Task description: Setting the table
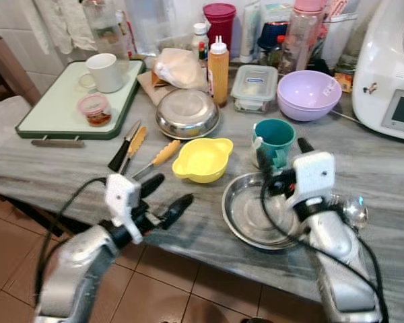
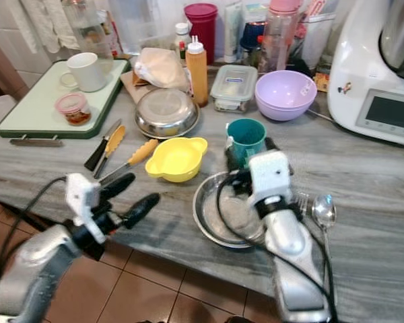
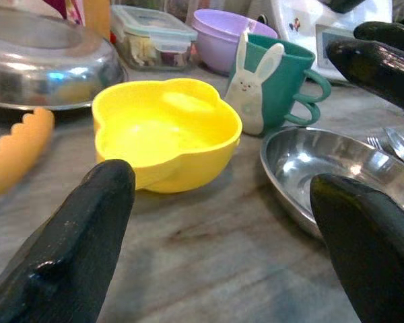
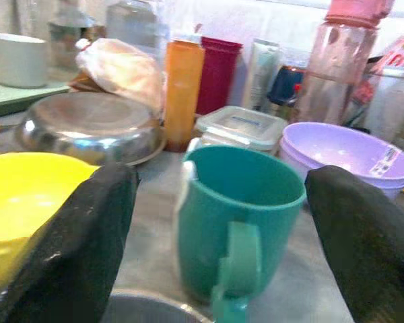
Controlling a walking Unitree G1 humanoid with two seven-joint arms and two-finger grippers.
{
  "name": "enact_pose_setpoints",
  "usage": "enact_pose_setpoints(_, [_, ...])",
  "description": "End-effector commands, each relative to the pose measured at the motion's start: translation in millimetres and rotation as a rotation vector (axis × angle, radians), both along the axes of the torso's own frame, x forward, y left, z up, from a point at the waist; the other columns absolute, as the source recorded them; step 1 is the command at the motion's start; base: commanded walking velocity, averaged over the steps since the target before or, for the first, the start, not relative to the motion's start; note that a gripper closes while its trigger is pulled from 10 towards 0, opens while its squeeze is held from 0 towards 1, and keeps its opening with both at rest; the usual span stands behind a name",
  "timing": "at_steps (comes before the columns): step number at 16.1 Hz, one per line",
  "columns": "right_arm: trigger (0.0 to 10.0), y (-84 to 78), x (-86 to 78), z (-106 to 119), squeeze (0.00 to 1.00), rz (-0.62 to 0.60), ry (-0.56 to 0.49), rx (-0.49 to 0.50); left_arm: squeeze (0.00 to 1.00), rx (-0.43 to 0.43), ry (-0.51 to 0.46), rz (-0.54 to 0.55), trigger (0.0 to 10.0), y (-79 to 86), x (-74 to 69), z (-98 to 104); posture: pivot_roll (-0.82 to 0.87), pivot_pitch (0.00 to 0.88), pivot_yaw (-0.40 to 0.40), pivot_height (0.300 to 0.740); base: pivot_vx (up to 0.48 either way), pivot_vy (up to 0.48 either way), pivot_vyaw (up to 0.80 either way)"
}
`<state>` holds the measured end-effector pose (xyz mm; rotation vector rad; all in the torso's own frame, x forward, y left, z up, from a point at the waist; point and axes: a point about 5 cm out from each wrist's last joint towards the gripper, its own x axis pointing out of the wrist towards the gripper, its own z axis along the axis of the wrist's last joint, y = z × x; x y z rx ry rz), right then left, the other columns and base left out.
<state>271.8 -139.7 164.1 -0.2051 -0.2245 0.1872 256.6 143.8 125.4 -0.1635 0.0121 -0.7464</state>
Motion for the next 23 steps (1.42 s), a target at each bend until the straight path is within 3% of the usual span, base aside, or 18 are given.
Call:
enact_pose_setpoints(1, [10.0,6.9,-4.3,2,1.0,0.021,-0.006,-0.003,0.0,0.015,-0.019,0.047,10.0,5.8,2.4,4,-0.08,0.098,0.067,0.74,0.0,0.0,0.0])
enact_pose_setpoints(3, [10.0,9.9,-7.2,3,1.0,0.03,-0.009,-0.013,0.0,0.02,-0.033,0.079,10.0,8.5,4.6,6,-0.08,0.095,0.065,0.74,0.0,0.0,0.0])
enact_pose_setpoints(6, [10.0,8.7,-9.6,2,1.0,0.025,-0.005,-0.019,0.0,0.109,-0.06,0.292,10.0,26.4,18.8,4,-0.08,0.093,0.062,0.74,0.0,0.0,0.0])
enact_pose_setpoints(7, [10.0,9.4,-11.7,-1,1.0,0.03,0.001,-0.029,0.0,0.091,-0.063,0.312,10.0,28.9,19.5,4,-0.07,0.091,0.062,0.74,0.0,0.0,0.0])
enact_pose_setpoints(8, [10.0,9.0,-12.6,-2,0.42,0.03,0.006,-0.029,0.0,0.095,-0.069,0.353,10.0,31.7,19.7,5,-0.07,0.09,0.061,0.74,0.0,0.0,0.0])
enact_pose_setpoints(9, [10.0,9.3,-12.6,-2,0.0,0.03,0.004,-0.034,0.0,0.103,-0.076,0.383,10.0,33.1,20.6,5,-0.07,0.088,0.06,0.74,0.0,0.0,0.0])
enact_pose_setpoints(13, [10.0,16.1,-11.9,5,0.0,0.057,-0.066,-0.155,0.0,0.122,-0.106,0.547,10.0,37.8,24.5,5,-0.06,0.086,0.055,0.74,0.0,0.0,0.2])
enact_pose_setpoints(23, [10.0,30.7,-7.7,4,0.0,0.14,-0.042,-0.11,0.0,0.216,-0.082,0.629,10.0,38.0,27.2,-9,-0.04,0.084,0.056,0.74,0.0,0.0,0.8])
